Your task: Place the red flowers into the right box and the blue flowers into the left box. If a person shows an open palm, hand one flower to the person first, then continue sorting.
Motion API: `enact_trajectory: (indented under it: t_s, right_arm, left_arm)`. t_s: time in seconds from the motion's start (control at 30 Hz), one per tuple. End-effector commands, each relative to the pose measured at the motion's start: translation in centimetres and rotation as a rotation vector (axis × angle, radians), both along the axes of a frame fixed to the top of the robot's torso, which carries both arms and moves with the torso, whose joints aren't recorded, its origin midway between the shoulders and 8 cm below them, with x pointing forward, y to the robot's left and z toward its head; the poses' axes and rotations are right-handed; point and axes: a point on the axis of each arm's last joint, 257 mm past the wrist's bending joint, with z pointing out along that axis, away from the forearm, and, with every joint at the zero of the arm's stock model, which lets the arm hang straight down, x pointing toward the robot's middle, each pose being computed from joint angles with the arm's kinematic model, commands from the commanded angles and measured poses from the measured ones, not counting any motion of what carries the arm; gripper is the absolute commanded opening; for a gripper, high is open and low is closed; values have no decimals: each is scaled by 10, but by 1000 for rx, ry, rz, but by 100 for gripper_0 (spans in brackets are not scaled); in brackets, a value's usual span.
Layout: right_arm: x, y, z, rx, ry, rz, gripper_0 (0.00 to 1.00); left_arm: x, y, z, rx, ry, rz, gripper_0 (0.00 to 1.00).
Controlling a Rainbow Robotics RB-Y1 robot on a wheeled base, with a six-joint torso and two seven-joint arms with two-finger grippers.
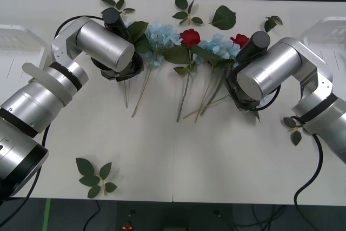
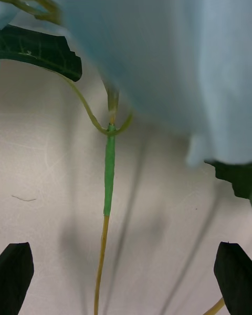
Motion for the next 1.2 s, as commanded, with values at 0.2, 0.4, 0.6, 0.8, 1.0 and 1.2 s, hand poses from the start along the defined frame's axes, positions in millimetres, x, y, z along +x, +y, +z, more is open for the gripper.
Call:
enact_trajectory:
  t_s: [0.2, 0.4, 0.6, 0.8, 1.0, 1.2]
  right_arm:
    - [29, 6, 0, -24, -60, -12, 100]
    - [29, 1, -8, -41, -56, -12, 100]
    - [28, 1, -14, -51, -53, -4, 7]
    - [30, 2, -16, -51, -63, 3, 0]
    - [30, 3, -15, -53, -64, 8, 0]
    - [32, 1, -13, -59, -69, 17, 0]
  left_arm:
    - [4, 22, 0, 68, -20, -54, 99]
    - [3, 22, -9, 63, -30, -68, 94]
    - [0, 27, -16, 73, -22, -67, 90]
    - [-1, 31, -19, 88, -24, -66, 43]
    - [-1, 31, -20, 87, -24, -68, 0]
    - [-1, 31, -20, 86, -24, -65, 0]
